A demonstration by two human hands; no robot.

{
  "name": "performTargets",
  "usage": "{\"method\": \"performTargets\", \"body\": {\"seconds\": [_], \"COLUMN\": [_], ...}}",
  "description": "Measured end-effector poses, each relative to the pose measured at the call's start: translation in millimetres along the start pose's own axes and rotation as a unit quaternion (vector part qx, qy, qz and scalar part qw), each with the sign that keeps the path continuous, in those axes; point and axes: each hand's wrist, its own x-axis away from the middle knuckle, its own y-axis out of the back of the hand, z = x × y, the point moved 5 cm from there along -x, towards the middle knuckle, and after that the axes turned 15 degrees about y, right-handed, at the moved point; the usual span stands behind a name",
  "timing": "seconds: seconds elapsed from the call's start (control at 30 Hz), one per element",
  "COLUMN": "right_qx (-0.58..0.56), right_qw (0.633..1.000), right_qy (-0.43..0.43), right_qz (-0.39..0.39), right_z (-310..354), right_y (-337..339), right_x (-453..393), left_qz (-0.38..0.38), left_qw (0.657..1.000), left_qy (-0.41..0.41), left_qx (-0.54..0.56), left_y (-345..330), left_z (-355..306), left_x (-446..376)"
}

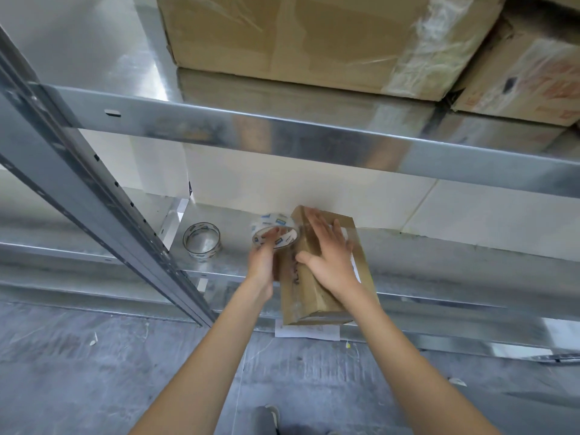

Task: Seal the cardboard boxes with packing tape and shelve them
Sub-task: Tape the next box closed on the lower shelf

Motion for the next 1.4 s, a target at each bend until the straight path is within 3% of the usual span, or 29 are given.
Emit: {"method": "performTargets", "body": {"seconds": [0.1,0.2,0.27,0.43,0.6,0.7,0.77,0.83,0.9,0.97,1.03,1.17,1.27,1.4], "right_qx": [-0.137,-0.309,-0.346,-0.387,-0.362,-0.319,-0.282,-0.237,-0.158,0.007,0.134,0.127,0.141,0.160], "right_qw": [0.989,0.945,0.930,0.903,0.908,0.926,0.941,0.958,0.980,0.998,0.990,0.991,0.989,0.987], "right_qy": [0.008,-0.029,-0.052,-0.103,-0.117,-0.109,-0.101,-0.093,-0.074,-0.024,0.010,-0.022,-0.026,-0.013], "right_qz": [-0.059,-0.106,-0.114,-0.154,-0.175,-0.167,-0.157,-0.129,-0.093,-0.057,-0.044,-0.026,-0.042,-0.025], "right_z": [-8.9,-8.0,-5.4,-15.4,-20.9,-17.5,-17.8,-20.6,-21.4,-12.9,1.7,12.4,9.5,8.7], "right_y": [19.3,21.0,15.7,-11.5,-15.8,-17.9,-17.7,-16.3,-13.6,-10.6,-9.1,-14.8,-18.4,-17.1], "right_x": [5.5,6.5,5.5,8.0,5.4,7.4,6.0,4.3,2.0,-1.9,-9.6,-17.8,-11.7,-10.2], "left_qz": [-0.074,-0.171,-0.179,-0.180,-0.207,-0.243,-0.250,-0.225,-0.187,-0.162,-0.157,-0.154,-0.157,-0.162], "left_qw": [0.987,0.911,0.866,0.781,0.729,0.629,0.586,0.604,0.655,0.692,0.722,0.789,0.771,0.689], "left_qy": [-0.122,-0.266,-0.323,-0.383,-0.392,-0.363,-0.361,-0.365,-0.360,-0.349,-0.334,-0.312,-0.323,-0.373], "left_qx": [-0.068,-0.264,-0.339,-0.458,-0.522,-0.643,-0.681,-0.672,-0.638,-0.611,-0.585,-0.506,-0.526,-0.601], "left_y": [-17.9,-40.7,-53.8,-67.6,-61.9,-60.7,-60.6,-55.9,-46.7,-39.9,-35.4,-31.8,-36.7,-45.3], "left_z": [-25.9,-49.0,-55.3,-52.9,-57.4,-69.9,-87.0,-107.5,-123.9,-129.7,-128.3,-122.4,-123.0,-128.5], "left_x": [19.3,45.9,52.1,47.4,40.8,41.9,43.7,42.7,42.7,42.5,41.6,43.9,47.7,53.9]}}
